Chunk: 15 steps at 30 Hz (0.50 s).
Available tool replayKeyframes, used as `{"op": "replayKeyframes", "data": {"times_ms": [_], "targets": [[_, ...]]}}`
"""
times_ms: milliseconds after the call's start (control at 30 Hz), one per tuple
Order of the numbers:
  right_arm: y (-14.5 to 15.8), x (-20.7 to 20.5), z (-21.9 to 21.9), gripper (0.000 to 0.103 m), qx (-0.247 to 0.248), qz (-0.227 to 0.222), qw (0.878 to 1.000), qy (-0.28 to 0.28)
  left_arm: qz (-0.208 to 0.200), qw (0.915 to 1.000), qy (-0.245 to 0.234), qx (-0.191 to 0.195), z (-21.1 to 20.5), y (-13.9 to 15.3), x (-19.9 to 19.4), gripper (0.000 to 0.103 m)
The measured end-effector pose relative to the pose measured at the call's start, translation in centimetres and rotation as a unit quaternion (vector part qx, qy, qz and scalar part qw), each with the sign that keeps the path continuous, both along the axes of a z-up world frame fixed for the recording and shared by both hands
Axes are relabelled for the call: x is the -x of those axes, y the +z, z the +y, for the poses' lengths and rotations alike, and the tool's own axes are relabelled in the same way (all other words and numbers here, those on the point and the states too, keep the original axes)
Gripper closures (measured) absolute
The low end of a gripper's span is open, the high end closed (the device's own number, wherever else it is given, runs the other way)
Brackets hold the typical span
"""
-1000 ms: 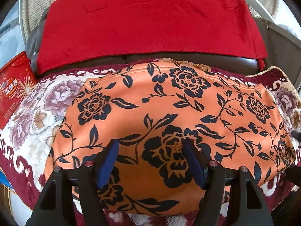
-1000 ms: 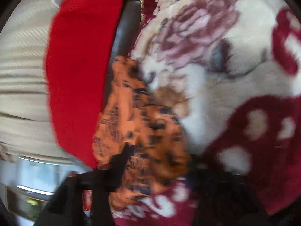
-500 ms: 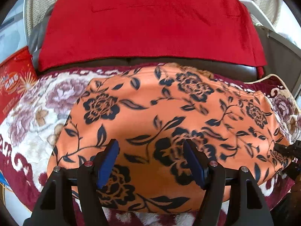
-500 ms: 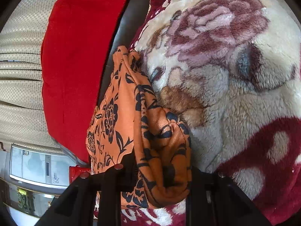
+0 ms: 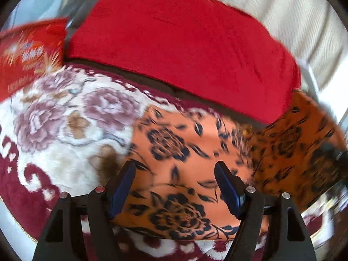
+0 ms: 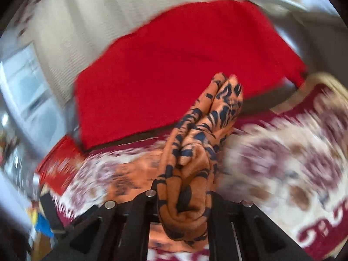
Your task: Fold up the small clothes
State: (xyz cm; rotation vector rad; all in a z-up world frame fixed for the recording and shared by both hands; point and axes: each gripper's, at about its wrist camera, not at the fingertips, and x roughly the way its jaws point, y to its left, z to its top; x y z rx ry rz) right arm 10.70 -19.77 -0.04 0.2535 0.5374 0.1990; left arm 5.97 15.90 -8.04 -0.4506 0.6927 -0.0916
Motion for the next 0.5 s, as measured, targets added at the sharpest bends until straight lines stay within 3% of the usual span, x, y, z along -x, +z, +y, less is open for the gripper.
{"op": "replayKeyframes", "data": {"times_ms": [100,200,333,500], "targets": [[-0.6,-0.6,6.7,0.092,0.039,-0.006,0.998,0.058,0.005,0.9954,-0.015,0.095,3.9,-0.4,-0.8,0.026],[-4.4,-1.8,11.4,0.092,0.065,0.023,0.993,0.094,0.027,0.9848,-0.043,0.166,4.8,-1.6,-2.9,0.026],[-10.1,-3.8,13.7,0.093,0.075,0.089,0.987,0.111,0.064,0.9727,-0.082,0.207,3.0,-2.8,-6.3,0.026],[-8.4,-3.0,12.6,0.093,0.071,0.067,0.989,0.114,0.059,0.9663,-0.115,0.222,0.0,-1.1,-9.0,0.026]]}}
